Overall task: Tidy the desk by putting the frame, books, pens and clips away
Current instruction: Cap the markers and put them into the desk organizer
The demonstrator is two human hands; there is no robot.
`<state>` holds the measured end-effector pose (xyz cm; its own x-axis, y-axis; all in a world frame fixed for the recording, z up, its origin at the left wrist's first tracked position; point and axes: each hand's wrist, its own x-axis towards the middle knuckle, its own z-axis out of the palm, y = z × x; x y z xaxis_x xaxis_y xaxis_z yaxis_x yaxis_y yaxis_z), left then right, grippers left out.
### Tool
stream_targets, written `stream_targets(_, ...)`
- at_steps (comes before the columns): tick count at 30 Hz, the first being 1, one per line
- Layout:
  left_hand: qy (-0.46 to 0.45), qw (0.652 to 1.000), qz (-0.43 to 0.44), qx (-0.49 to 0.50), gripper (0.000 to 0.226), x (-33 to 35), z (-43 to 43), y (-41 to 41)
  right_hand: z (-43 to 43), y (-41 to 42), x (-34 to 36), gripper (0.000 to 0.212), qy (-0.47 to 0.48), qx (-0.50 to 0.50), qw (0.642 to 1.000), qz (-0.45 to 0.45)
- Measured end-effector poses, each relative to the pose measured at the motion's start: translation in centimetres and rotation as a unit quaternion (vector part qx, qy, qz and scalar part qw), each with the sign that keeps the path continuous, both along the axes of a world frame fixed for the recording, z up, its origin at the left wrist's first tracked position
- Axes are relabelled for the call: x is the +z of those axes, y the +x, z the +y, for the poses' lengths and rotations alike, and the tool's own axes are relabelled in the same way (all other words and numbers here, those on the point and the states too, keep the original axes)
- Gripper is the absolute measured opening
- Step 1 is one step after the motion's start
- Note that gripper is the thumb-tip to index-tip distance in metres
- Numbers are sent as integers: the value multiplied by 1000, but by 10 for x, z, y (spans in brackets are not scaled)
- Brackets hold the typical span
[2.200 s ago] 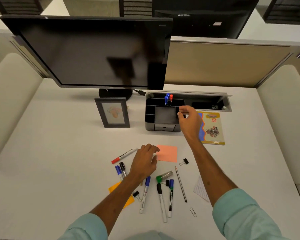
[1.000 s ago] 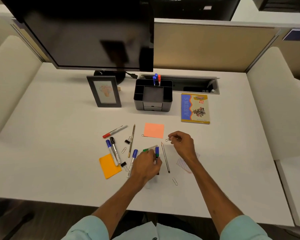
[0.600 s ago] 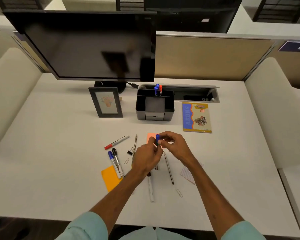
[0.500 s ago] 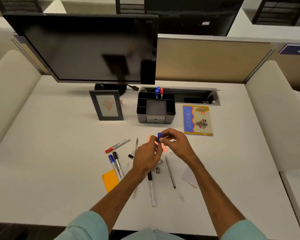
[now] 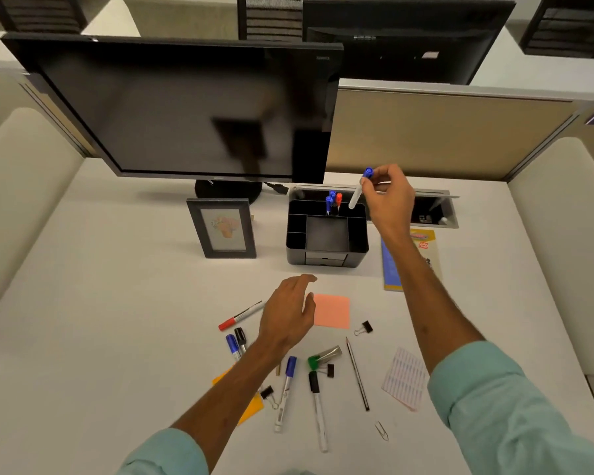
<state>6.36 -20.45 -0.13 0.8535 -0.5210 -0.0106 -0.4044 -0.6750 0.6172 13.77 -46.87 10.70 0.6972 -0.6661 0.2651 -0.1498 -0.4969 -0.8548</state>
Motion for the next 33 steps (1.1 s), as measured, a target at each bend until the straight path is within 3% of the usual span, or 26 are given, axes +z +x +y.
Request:
stream_targets(8,23,999,35,-1,39,-14,8,16,6,31,-52,19,-57,-7,989,138)
stream_targets(18,42,997,62,3,40,-20,10,14,4,35,-72,27,-63,5,975,213)
stream_targets(33,42,999,23,12,37,-11,30,-11,29,-28,-67,18,-18,-11,993,112)
